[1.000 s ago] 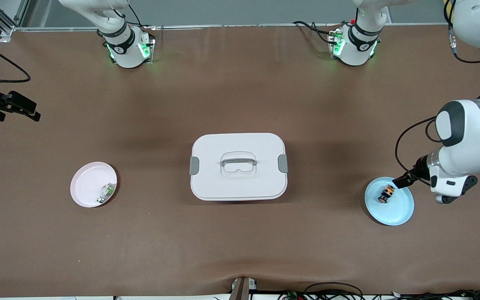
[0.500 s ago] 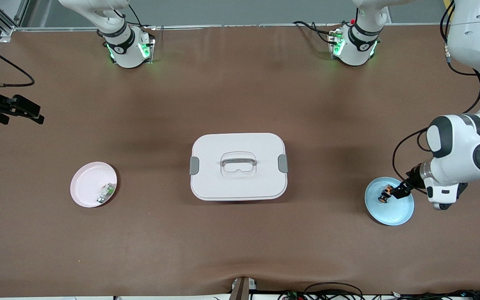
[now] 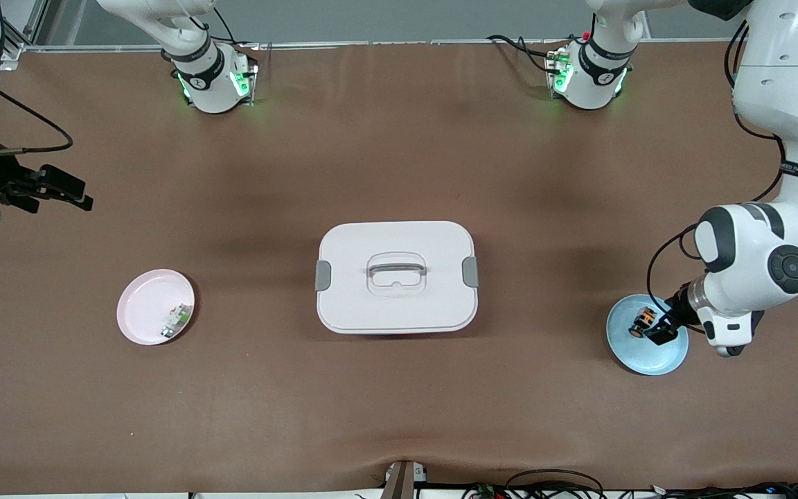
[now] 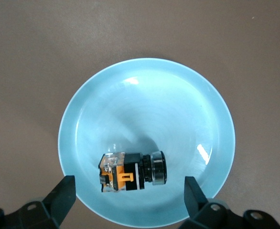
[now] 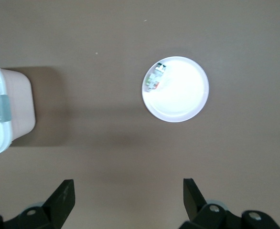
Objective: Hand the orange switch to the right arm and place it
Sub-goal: 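Reach the left gripper down to the orange switch on the blue plate, then grasp the orange switch with the left gripper while the right gripper advances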
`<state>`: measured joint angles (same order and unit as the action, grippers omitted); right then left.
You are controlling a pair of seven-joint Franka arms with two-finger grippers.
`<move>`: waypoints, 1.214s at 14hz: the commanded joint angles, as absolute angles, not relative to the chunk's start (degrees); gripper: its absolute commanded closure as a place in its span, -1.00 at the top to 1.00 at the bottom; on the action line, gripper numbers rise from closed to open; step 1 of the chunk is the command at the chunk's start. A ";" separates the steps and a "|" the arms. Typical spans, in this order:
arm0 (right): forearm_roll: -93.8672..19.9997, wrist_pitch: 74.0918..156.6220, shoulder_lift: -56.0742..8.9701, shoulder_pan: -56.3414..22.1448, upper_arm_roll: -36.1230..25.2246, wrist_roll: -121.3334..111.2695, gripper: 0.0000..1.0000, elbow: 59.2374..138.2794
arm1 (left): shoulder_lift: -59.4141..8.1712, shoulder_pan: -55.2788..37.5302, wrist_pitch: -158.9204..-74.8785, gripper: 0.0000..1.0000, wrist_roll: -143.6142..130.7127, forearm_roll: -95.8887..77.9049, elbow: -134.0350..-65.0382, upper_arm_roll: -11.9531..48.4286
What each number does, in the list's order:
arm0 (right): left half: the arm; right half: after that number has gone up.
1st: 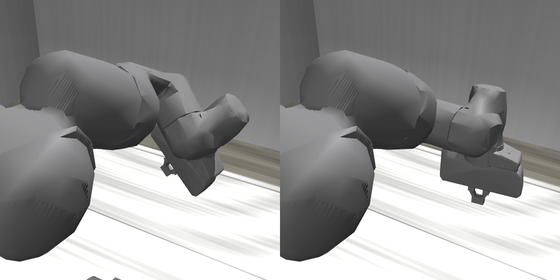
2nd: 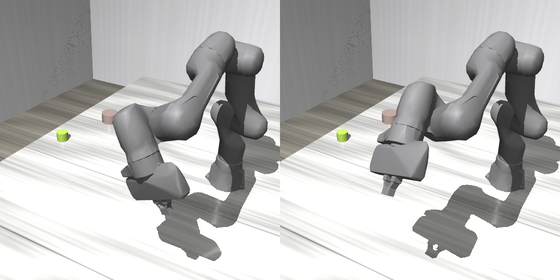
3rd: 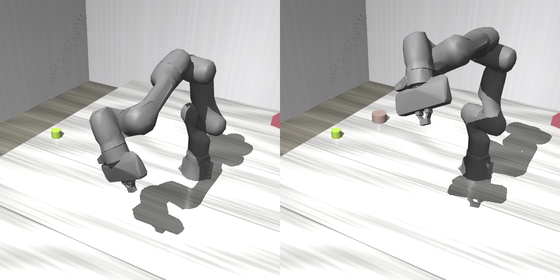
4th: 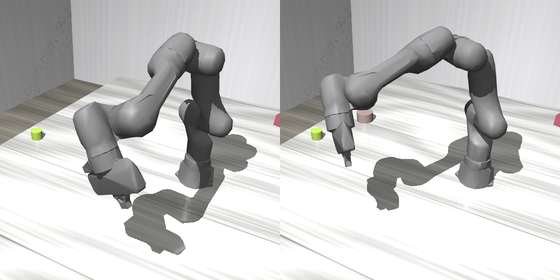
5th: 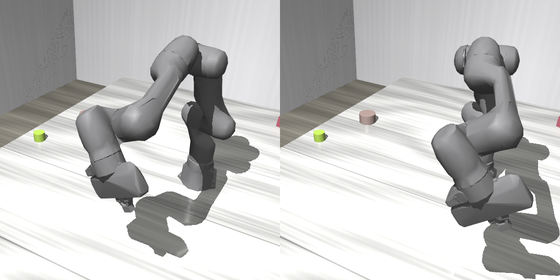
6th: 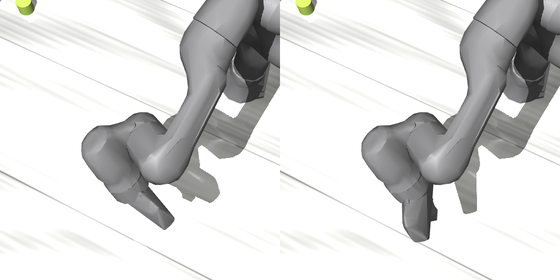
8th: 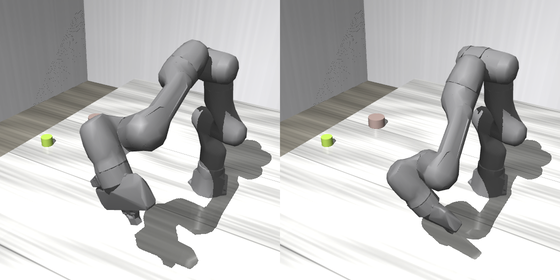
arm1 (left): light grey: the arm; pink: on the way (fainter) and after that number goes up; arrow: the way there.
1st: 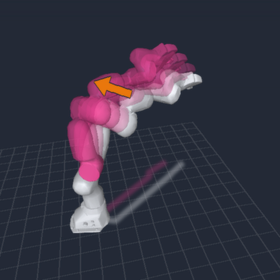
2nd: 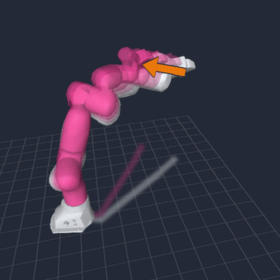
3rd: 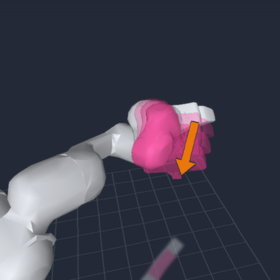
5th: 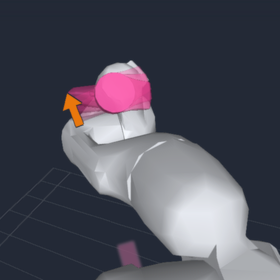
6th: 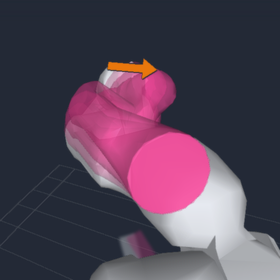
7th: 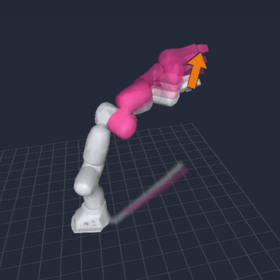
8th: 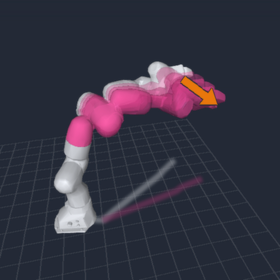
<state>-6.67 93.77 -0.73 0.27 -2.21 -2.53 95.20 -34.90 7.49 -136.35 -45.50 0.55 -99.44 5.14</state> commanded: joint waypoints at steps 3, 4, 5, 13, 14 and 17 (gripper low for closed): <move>-12.11 93.25 -1.14 -0.88 -2.37 -0.89 1.00 96.24 | -36.30 7.47 -137.20 1.00 -45.62 0.44 -99.14 5.19; -13.00 93.34 -1.14 -0.97 -2.37 0.69 1.00 96.41 | -36.39 7.82 -137.20 1.00 -45.53 0.53 -99.14 5.19; -13.09 93.34 -1.14 -1.58 -2.37 2.01 1.00 96.50 | -36.73 7.91 -137.46 1.00 -45.61 0.44 -99.14 5.19; -20.13 95.27 -1.58 -5.26 -2.37 6.76 1.00 98.00 | -37.88 7.73 -138.95 1.00 -45.79 0.18 -99.05 5.19; -20.13 95.45 -1.76 -5.62 -2.37 8.59 1.00 98.00 | -38.14 7.30 -139.30 1.00 -46.23 0.18 -98.97 5.19; -20.21 96.76 -1.76 -6.85 -2.37 10.46 1.00 98.70 | -38.67 7.21 -140.01 1.00 -46.14 0.35 -99.05 5.19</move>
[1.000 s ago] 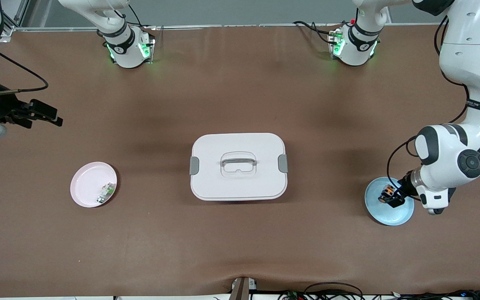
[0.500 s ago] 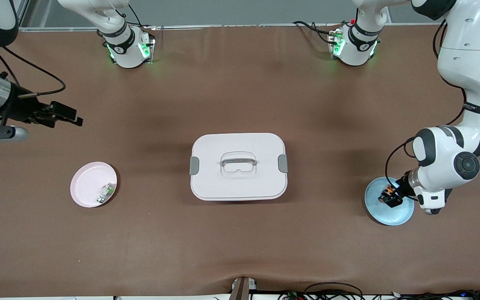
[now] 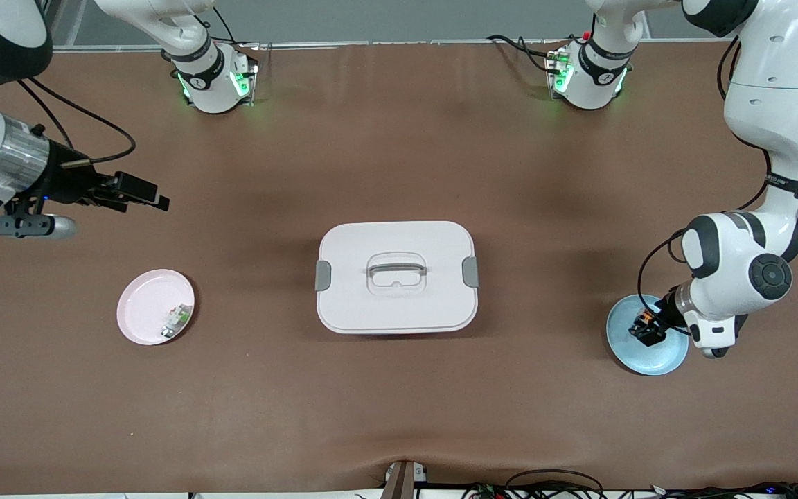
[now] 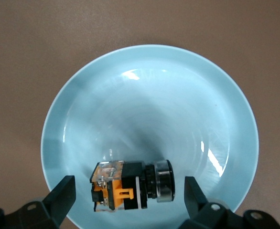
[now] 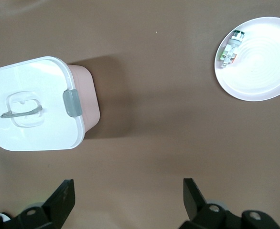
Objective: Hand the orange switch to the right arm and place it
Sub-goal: 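Grasp the orange switch with the left gripper while the right gripper advances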
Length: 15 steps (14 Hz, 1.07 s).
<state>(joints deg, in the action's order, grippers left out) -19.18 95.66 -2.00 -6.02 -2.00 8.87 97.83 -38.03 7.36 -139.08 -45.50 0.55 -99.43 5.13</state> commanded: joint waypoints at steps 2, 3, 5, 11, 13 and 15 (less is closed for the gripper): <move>-20.13 97.56 -1.67 -7.56 -2.37 10.46 1.00 99.58 | -38.85 7.29 -140.01 1.00 -46.14 0.44 -99.05 5.19; -20.13 97.91 -1.67 -7.73 -2.37 10.46 1.00 99.84 | -38.85 7.29 -140.01 0.98 -46.23 0.44 -99.05 5.19; -20.13 98.35 -1.67 -8.26 -2.37 12.12 1.00 99.84 | -38.93 7.03 -140.10 0.97 -46.41 0.09 -98.97 5.19; -20.04 100.72 -1.50 -10.37 -2.37 15.64 1.00 101.25 | -39.37 7.03 -140.19 0.58 -46.41 0.09 -99.05 5.19; -20.04 100.72 -1.49 -10.37 -2.37 15.64 1.00 101.25 | -39.72 6.94 -140.19 0.15 -46.49 0.09 -99.05 5.19; -20.04 100.72 -1.49 -10.37 -2.37 15.64 1.00 101.25 | -39.64 6.77 -140.10 -0.44 -46.76 0.09 -99.05 5.27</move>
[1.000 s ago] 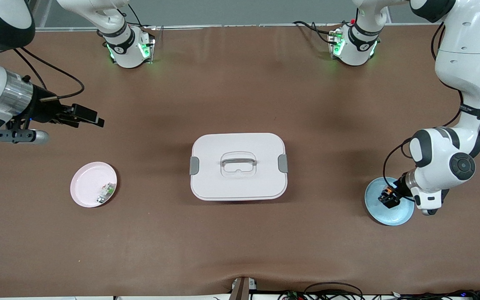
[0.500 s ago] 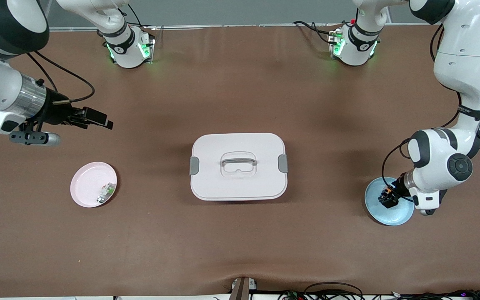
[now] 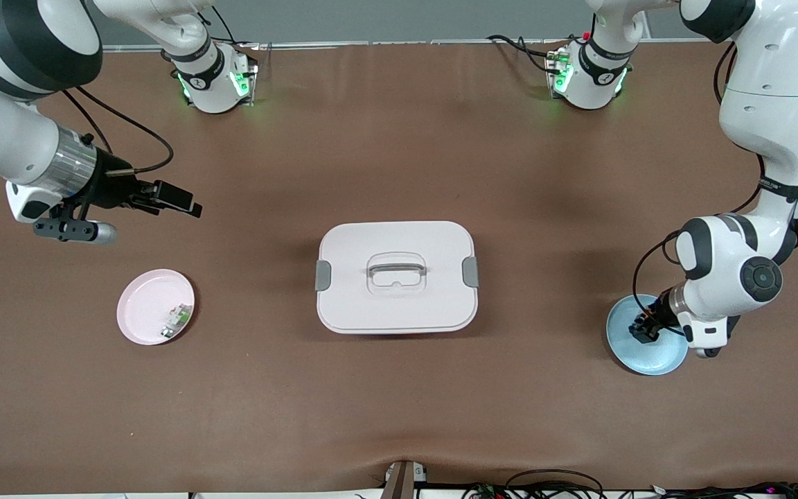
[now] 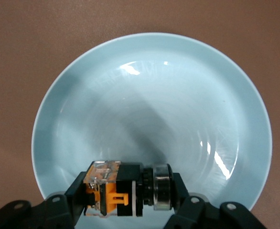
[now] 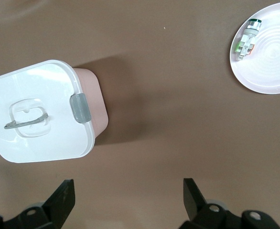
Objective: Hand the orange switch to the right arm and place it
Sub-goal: 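Grasp the orange switch with the left gripper while the right gripper advances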
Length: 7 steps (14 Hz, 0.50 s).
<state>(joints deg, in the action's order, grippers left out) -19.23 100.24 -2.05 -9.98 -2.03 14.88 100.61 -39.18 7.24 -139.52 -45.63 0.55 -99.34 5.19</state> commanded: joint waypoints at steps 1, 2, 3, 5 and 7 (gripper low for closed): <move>-19.95 100.72 -1.49 -10.37 -2.37 15.64 1.00 101.25 | -39.46 6.77 -140.01 -0.72 -47.71 0.09 -98.97 5.27; -19.95 100.81 -1.49 -10.37 -2.37 15.64 1.00 101.25 | -39.29 6.68 -140.01 -0.99 -48.42 0.09 -98.88 5.27; -19.95 100.81 -1.49 -10.37 -2.37 15.64 1.00 101.25 | -39.11 6.68 -139.92 -1.00 -48.78 0.09 -98.62 5.45; -19.95 100.81 -1.49 -10.37 -2.37 15.64 1.00 101.25 | -38.85 6.68 -139.40 -1.00 -49.04 0.09 -98.09 5.71; -19.86 100.81 -1.49 -10.37 -2.37 15.64 1.00 101.25 | -38.59 6.68 -139.22 -1.00 -48.96 0.09 -97.65 5.71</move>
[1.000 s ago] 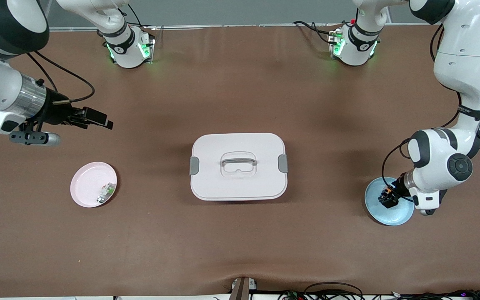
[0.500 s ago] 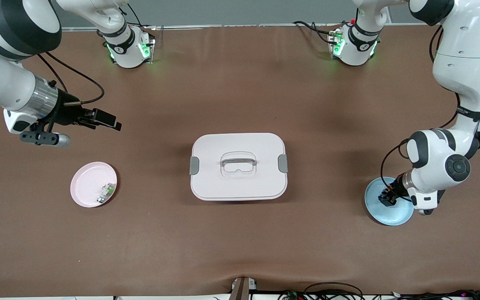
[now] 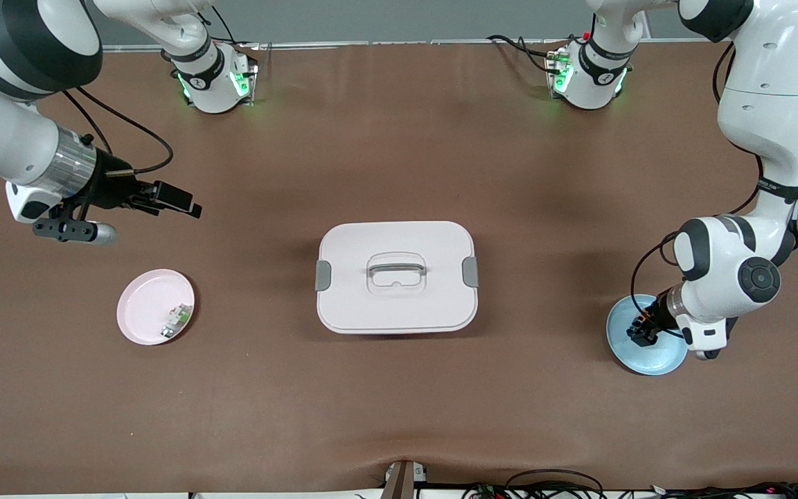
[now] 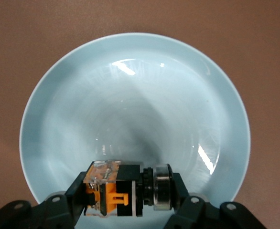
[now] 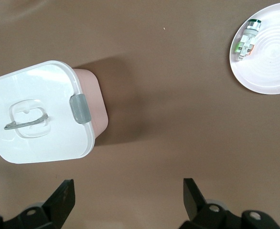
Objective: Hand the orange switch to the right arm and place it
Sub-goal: 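Grasp the orange switch with the left gripper while the right gripper advances, then lift the orange switch and carry it over the white box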
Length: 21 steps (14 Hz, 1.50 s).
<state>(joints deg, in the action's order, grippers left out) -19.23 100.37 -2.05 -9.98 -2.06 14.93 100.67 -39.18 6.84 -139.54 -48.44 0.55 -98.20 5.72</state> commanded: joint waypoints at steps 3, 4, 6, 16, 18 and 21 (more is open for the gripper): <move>-19.86 100.81 -1.49 -10.37 -2.37 15.64 1.00 101.25 | -37.10 6.68 -137.21 -1.00 -48.96 0.00 -97.03 5.80; -19.86 100.81 -1.49 -10.37 -2.37 15.64 1.00 101.25 | -36.39 6.51 -135.46 -1.00 -49.04 -0.09 -96.34 5.89; -19.86 100.81 -1.49 -10.37 -2.37 15.64 1.00 101.25 | -35.16 6.94 -131.06 -1.00 -50.79 -0.79 -94.75 7.99; -20.74 101.16 -1.49 -10.37 -2.20 15.82 1.00 100.72 | -31.47 6.94 -114.02 -1.00 -71.36 -1.49 -84.66 22.05; -24.15 101.16 -1.49 -10.37 -2.28 15.82 1.00 100.90 | -31.46 6.95 -110.58 -1.00 -74.42 -5.25 -82.27 24.51; -26.01 101.86 -1.58 -10.37 -2.20 15.82 1.00 100.99 | -31.55 6.15 -107.50 -1.00 -84.43 -6.94 -78.59 28.80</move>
<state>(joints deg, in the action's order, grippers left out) -24.49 101.03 -2.05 -10.00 -2.02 15.05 100.69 -31.28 6.34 -110.55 -79.43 -5.84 -81.54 25.95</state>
